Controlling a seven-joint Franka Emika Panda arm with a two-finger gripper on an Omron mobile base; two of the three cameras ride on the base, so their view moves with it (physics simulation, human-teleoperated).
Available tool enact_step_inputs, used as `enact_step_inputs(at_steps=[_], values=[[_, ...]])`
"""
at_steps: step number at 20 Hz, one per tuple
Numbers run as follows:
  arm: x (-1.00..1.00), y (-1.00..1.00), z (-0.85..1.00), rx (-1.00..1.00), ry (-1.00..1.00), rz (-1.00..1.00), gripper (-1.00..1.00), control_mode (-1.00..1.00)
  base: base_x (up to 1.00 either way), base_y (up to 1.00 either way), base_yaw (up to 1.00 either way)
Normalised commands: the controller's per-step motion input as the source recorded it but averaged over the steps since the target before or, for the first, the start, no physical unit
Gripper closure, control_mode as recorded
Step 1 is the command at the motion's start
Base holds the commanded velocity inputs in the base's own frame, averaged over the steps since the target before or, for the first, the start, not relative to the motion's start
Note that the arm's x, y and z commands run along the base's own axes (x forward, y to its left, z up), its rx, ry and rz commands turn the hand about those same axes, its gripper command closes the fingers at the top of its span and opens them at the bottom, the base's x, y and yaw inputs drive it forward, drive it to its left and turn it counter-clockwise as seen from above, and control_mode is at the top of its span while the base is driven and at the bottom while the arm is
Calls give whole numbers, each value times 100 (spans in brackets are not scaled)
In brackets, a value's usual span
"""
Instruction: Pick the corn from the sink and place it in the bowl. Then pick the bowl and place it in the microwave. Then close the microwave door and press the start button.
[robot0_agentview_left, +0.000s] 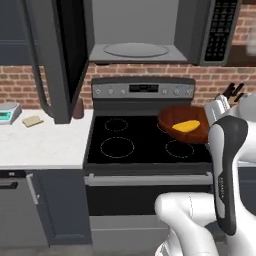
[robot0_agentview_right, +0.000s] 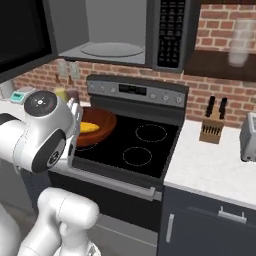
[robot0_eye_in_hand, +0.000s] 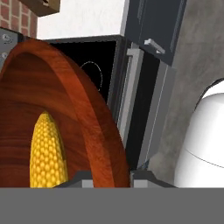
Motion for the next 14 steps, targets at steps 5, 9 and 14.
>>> enact_step_inputs(at_steps=[5,9,14], values=[[0,0,0,0,0,0,100,100,54,28,0],[0,0,0,0,0,0,100,100,35,53,0],[0,0,0,0,0,0,100,100,65,28,1]])
